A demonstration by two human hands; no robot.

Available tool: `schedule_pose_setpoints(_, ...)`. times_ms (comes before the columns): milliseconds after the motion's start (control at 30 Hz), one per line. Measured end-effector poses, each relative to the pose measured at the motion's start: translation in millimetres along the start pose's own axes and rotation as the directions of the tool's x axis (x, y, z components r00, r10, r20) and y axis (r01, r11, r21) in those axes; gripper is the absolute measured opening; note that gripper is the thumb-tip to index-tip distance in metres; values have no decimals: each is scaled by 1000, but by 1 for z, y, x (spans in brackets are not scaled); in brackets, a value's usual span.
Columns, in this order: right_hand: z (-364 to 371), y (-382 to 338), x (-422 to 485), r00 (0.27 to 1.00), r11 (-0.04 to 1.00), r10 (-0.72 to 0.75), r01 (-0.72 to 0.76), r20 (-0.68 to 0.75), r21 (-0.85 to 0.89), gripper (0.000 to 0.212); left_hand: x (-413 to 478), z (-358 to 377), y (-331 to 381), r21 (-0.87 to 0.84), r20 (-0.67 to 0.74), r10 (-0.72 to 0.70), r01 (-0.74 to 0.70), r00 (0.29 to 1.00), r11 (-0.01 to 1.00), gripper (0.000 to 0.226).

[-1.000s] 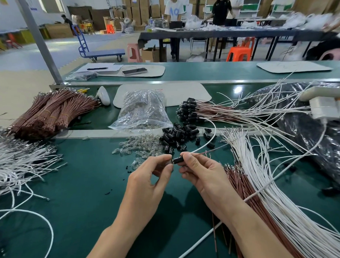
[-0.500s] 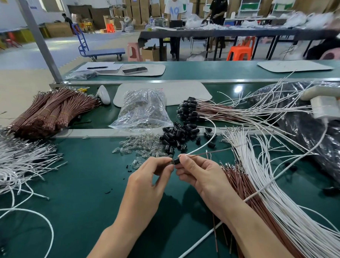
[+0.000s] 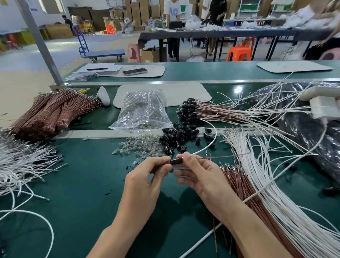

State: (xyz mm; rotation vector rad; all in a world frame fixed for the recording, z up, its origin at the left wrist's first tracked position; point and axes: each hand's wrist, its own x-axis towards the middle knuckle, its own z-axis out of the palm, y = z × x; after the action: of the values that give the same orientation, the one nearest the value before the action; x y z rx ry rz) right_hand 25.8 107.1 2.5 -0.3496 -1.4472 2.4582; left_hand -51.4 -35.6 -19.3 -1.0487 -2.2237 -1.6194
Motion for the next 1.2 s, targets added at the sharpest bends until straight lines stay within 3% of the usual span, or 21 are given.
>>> schedule_pose_setpoints(167,-2,1,2,992,999,-48,51,-118,18,19,-2,1,4,23,67,-95,94,993,995,22)
schedule_pose_setpoints(300,0,4,2,990,996,-65,58,-121,-61,15,-6,6,9,212,115,-155,128,981,969,42)
schedule_pose_setpoints(467,1,6,2,993,996,-60,52,-106,-78,12,-5,12,14,372,116,-207,150,972,916,46)
schedule_pose_setpoints(667,-2,6,0,999,992,-38,33,-39,-124,24,-6,11,14,389,91,-277,222,957,894,55)
schedule_pose_setpoints(1200,-7,9,4,999,993,-9,15,48,-117,34,-5,12,15,404,106,-269,205,957,891,58)
